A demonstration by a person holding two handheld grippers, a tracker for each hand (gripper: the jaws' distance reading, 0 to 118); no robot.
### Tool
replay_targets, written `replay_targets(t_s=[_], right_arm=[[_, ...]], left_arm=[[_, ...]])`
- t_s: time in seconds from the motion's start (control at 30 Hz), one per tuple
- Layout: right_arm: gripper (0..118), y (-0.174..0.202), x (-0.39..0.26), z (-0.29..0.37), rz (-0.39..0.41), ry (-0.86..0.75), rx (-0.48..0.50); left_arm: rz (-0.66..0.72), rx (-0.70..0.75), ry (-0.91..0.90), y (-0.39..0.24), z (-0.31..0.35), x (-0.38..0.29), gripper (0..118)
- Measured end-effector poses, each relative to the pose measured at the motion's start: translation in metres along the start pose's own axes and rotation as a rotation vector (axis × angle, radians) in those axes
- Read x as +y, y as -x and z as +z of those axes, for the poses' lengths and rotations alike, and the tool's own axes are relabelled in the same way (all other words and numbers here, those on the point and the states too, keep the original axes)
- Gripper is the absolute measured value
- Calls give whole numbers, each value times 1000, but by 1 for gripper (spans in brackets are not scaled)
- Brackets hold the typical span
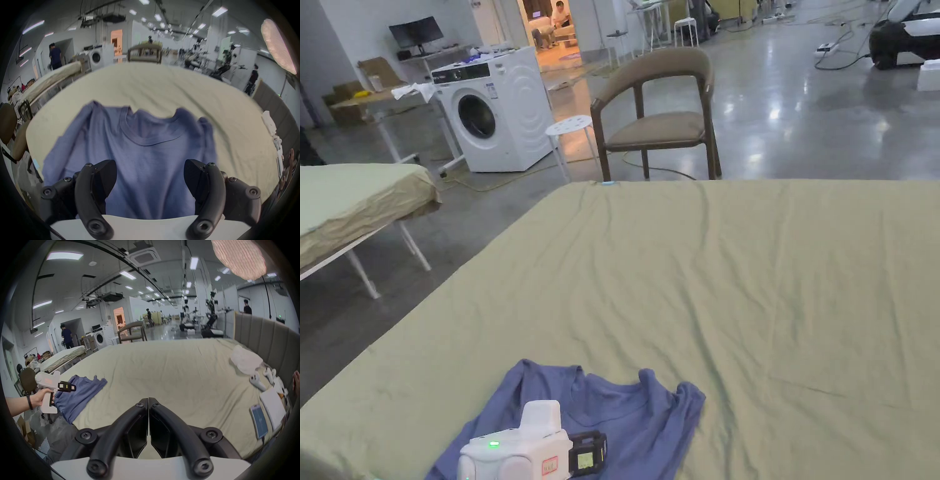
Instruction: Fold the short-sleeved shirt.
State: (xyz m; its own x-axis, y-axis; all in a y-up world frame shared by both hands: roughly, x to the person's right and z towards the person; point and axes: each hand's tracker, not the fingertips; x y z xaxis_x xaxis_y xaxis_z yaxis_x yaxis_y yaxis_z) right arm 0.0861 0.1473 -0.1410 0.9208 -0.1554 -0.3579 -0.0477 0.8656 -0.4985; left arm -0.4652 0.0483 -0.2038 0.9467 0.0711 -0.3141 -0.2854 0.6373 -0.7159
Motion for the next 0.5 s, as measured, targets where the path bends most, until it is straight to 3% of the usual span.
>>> replay_targets(t_s=[0.17,0.2,0.23,0.27,0.33,0.4,0.43,0.5], right_arm=[[0,-12,-16,-4,-1,59,-72],[0,-14,-19,-5,-10,67,-73],[0,-15,-20,-7,-19,72,-76],[0,-16,-22,-8,-30,76,-78],[0,-16,-24,-12,-51,85,-68],[0,-14,-25,-14,-55,88,-64],[0,-12,-24,-13,-51,85,-60],[0,-9,-23,-11,-36,76,-57]], left_arm=[[-23,30,83,2,-36,-7,82],[-14,40,79,0,-32,-4,73],[-6,36,80,-3,-31,-2,53],[-13,23,71,-6,-26,-2,41],[-94,37,80,-13,-29,1,38],[-107,73,83,-11,-34,2,18],[-106,95,85,-9,-37,1,0],[-49,57,85,-2,-36,1,0]])
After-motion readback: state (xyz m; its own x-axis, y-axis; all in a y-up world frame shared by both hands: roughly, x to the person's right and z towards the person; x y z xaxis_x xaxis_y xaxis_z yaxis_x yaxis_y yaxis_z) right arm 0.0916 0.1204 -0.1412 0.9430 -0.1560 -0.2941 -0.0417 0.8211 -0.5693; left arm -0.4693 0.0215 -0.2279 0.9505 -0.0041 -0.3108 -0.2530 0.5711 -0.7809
